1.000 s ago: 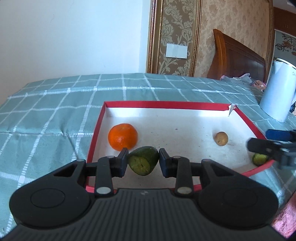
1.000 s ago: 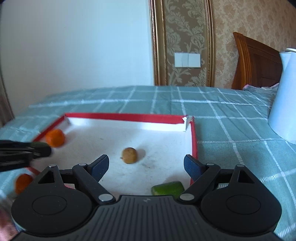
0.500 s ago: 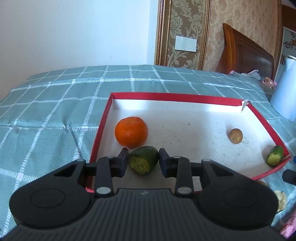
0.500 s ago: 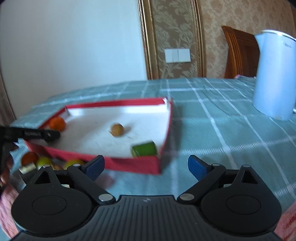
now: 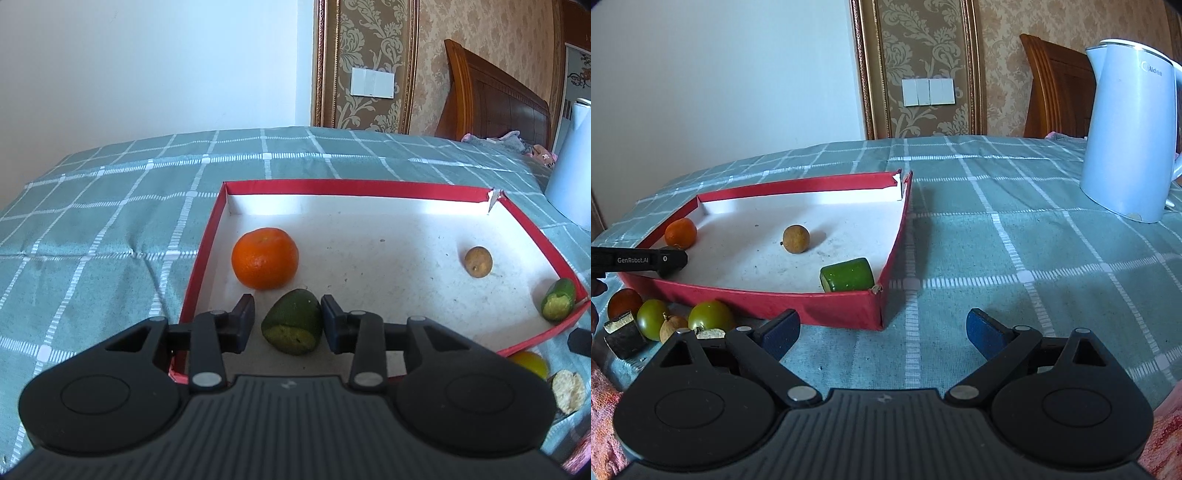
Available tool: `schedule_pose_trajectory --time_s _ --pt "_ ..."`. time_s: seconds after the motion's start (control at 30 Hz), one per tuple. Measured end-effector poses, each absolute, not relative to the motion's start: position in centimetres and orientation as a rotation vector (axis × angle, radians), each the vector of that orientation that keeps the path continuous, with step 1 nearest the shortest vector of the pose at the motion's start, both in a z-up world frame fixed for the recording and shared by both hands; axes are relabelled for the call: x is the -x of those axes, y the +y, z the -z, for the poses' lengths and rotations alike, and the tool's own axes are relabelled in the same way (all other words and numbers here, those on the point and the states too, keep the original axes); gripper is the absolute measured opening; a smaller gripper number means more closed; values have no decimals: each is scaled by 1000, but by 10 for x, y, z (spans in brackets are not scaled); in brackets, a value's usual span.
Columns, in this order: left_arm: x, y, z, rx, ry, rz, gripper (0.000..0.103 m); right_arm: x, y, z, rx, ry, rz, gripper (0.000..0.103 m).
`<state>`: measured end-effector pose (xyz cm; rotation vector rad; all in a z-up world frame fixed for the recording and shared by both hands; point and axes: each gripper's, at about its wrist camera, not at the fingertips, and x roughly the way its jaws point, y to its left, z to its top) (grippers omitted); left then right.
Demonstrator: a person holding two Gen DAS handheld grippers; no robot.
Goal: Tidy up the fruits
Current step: 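Carry the lime half into the red box and lower it, then grasp the dark cylindrical piece beside the box with the right gripper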
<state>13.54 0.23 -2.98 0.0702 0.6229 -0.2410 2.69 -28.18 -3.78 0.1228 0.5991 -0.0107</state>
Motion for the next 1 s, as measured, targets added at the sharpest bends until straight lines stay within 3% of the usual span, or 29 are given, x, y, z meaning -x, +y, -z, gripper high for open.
schedule_pose_trajectory --time_s 0.13,0.17,0.2,0.23,0.4,0.6,0.7,1.0 --pt "-135 2 30 -77 622 242 38 -28 -282 39 -122 608 9 97" --pt "-135 2 30 -78 621 243 45 -28 -282 39 -122 609 9 97" --pt "-133 2 29 -80 619 252 63 -29 -282 40 -121 613 7 97" --pt "-130 3 29 -81 611 252 69 -30 -281 40 -119 619 5 97" --pt "-112 3 24 -101 574 227 84 -30 -282 42 -120 627 2 97" --pt "-80 15 16 -74 524 241 86 -30 -281 43 -110 629 0 97" --pt "-61 16 9 -76 471 182 98 -29 -280 42 -107 625 -4 97" --pt "-9 45 11 -60 422 140 99 -22 -274 39 -72 577 -30 97"
